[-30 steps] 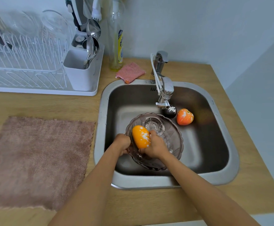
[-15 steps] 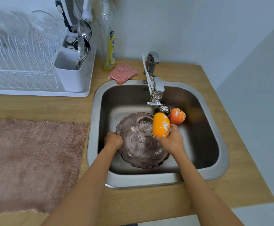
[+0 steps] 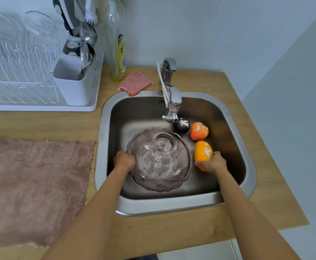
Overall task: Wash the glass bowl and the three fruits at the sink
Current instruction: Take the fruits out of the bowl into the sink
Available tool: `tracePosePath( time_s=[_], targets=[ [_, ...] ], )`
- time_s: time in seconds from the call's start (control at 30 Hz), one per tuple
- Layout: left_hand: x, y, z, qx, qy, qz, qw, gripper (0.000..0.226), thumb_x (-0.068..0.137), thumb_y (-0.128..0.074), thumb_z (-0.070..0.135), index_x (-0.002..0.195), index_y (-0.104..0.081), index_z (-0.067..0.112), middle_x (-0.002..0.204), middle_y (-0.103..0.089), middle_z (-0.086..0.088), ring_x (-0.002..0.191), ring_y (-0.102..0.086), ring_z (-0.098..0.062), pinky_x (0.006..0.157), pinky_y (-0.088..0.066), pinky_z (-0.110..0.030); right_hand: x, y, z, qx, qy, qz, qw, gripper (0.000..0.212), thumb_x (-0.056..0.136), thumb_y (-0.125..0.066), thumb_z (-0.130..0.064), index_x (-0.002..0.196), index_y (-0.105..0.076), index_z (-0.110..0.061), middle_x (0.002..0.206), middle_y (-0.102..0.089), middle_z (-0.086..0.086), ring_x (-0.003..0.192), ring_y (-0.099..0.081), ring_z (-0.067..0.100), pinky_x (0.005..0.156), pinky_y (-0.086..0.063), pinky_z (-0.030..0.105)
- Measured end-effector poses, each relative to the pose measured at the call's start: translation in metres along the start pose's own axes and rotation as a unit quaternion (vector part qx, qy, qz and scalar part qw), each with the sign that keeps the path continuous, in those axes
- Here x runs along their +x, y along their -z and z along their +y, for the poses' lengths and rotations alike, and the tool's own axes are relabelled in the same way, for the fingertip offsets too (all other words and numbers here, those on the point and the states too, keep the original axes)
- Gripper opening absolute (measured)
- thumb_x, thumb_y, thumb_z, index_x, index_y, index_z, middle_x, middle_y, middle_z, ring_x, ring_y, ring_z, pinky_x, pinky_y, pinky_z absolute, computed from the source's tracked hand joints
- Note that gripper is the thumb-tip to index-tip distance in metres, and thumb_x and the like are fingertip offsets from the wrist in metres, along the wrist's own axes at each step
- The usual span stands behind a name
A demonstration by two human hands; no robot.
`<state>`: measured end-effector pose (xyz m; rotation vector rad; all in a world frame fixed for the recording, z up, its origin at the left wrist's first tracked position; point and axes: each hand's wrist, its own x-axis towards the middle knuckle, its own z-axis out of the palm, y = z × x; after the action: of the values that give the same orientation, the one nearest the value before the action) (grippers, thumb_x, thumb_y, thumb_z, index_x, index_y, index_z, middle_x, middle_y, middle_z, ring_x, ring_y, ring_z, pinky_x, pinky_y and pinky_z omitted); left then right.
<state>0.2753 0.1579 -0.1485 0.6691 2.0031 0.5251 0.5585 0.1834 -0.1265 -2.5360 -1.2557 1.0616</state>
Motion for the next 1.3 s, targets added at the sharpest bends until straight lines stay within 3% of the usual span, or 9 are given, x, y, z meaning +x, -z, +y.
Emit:
tracePosePath(
  time_s=[0.1, 0.27, 0.43, 0.73, 0.93, 1.07, 1.2, 1.3],
  targets=[
    [0.001, 0.000, -0.001, -0.006, 0.000, -0.002, 1.000, 0.033, 0.093, -0.044, 0.003, 0.121, -0.060, -0.005, 0.122, -0.059, -0.025, 0.109, -0.060, -0.040, 0.093, -0.053, -0.043, 0.006, -0.001, -0.001, -0.006, -0.016, 0.001, 1.000, 0.100, 0.071, -0.083, -0.033, 0.147, -0.024, -0.006, 0.146, -0.040, 0.019, 0.132, -0.041, 0.038, 0.105, -0.039, 0.042],
    [-0.002, 0.000, 0.000, 0.004, -0.006, -0.001, 1.000, 0.032, 0.094, -0.043, 0.003, 0.120, -0.060, -0.006, 0.121, -0.060, -0.025, 0.110, -0.059, -0.040, 0.091, -0.051, -0.039, 0.013, 0.000, -0.001, 0.012, -0.033, 0.001, 0.999, 0.096, 0.073, -0.082, -0.030, 0.145, -0.023, -0.006, 0.146, -0.037, 0.020, 0.133, -0.039, 0.038, 0.105, -0.037, 0.044],
    [0.000, 0.000, -0.001, 0.000, -0.004, -0.005, 1.000, 0.034, 0.093, -0.043, 0.004, 0.122, -0.060, -0.005, 0.122, -0.060, -0.026, 0.110, -0.059, -0.041, 0.095, -0.052, -0.046, 0.013, -0.002, -0.001, 0.014, -0.034, 0.005, 0.999, 0.095, 0.073, -0.082, -0.029, 0.145, -0.024, -0.006, 0.146, -0.036, 0.020, 0.133, -0.039, 0.039, 0.106, -0.037, 0.046],
    [0.000, -0.002, -0.001, -0.006, -0.003, 0.001, 1.000, 0.034, 0.095, -0.043, 0.005, 0.123, -0.058, -0.005, 0.123, -0.059, -0.025, 0.112, -0.058, -0.040, 0.095, -0.050, -0.038, 0.009, -0.001, 0.003, 0.022, -0.026, 0.019, 0.999, 0.093, 0.072, -0.083, -0.029, 0.143, -0.028, -0.007, 0.144, -0.039, 0.020, 0.130, -0.042, 0.040, 0.103, -0.039, 0.047],
    [0.002, -0.002, -0.002, -0.025, 0.011, -0.011, 1.000, 0.034, 0.095, -0.043, 0.005, 0.125, -0.056, -0.004, 0.125, -0.058, -0.024, 0.113, -0.058, -0.040, 0.096, -0.050, -0.039, -0.002, -0.001, 0.008, 0.001, 0.008, 0.065, 0.998, 0.085, 0.073, -0.081, -0.028, 0.141, -0.032, -0.009, 0.139, -0.044, 0.021, 0.127, -0.044, 0.041, 0.101, -0.042, 0.050],
    [0.010, -0.004, -0.004, -0.054, 0.033, -0.042, 0.997, 0.036, 0.092, -0.042, 0.002, 0.125, -0.057, -0.003, 0.121, -0.060, -0.023, 0.108, -0.060, -0.040, 0.094, -0.052, -0.049, -0.010, 0.004, -0.003, -0.008, 0.101, 0.167, 0.981, 0.067, 0.078, -0.075, -0.026, 0.136, -0.043, -0.015, 0.130, -0.051, 0.018, 0.119, -0.050, 0.037, 0.096, -0.045, 0.049],
    [0.015, -0.005, -0.006, -0.055, 0.037, -0.045, 0.997, 0.038, 0.092, -0.043, 0.004, 0.126, -0.057, -0.001, 0.121, -0.061, -0.023, 0.107, -0.061, -0.040, 0.091, -0.054, -0.050, -0.017, 0.015, -0.039, 0.108, 0.150, 0.178, 0.966, 0.039, 0.084, -0.068, -0.031, 0.120, -0.061, -0.017, 0.109, -0.065, 0.008, 0.104, -0.059, 0.024, 0.087, -0.046, 0.033],
    [0.012, -0.005, -0.005, -0.051, 0.036, -0.047, 0.997, 0.037, 0.093, -0.042, 0.004, 0.126, -0.057, -0.001, 0.122, -0.061, -0.023, 0.108, -0.060, -0.040, 0.093, -0.053, -0.048, -0.010, 0.030, -0.082, 0.286, 0.140, 0.058, 0.946, 0.025, 0.086, -0.065, -0.035, 0.104, -0.066, -0.018, 0.103, -0.069, 0.006, 0.090, -0.064, 0.017, 0.082, -0.053, 0.033]
  ],
)
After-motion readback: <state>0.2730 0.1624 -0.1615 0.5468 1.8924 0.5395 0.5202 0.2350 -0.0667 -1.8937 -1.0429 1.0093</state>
